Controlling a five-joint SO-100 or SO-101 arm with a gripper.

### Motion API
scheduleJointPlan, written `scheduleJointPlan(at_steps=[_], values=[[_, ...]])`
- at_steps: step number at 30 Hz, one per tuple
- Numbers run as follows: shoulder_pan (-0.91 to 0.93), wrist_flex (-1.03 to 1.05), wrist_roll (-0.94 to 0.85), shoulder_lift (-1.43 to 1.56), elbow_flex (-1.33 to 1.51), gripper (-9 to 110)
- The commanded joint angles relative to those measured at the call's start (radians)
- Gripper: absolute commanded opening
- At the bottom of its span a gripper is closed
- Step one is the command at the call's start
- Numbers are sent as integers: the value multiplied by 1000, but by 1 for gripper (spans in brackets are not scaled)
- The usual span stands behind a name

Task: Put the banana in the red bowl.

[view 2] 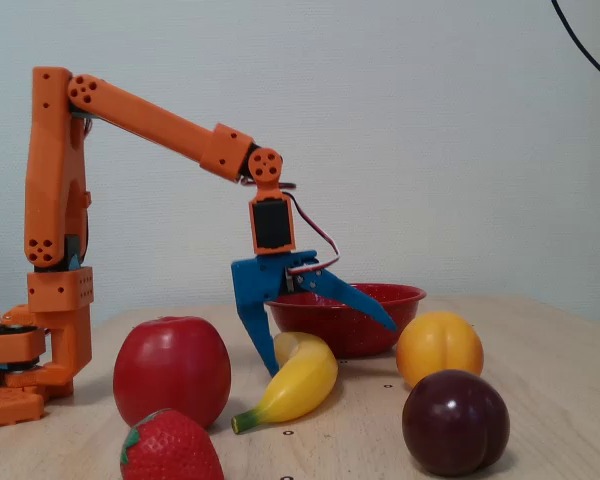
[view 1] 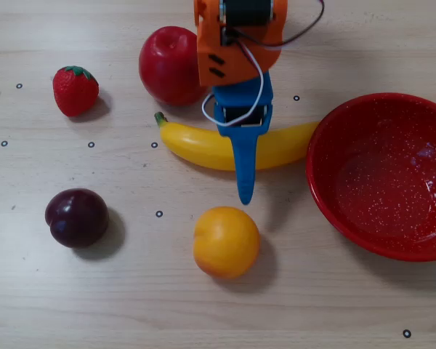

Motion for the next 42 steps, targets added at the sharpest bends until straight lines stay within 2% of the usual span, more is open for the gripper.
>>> scheduleJointPlan(at_steps=[1,14,32,37,42], values=[[12,-20,-21,32,-94,56],[28,-57,-37,-91,-146,55],[12,-55,-20,-114,-143,54],[8,-55,-14,-104,-124,51],[6,-60,2,-97,-107,43]])
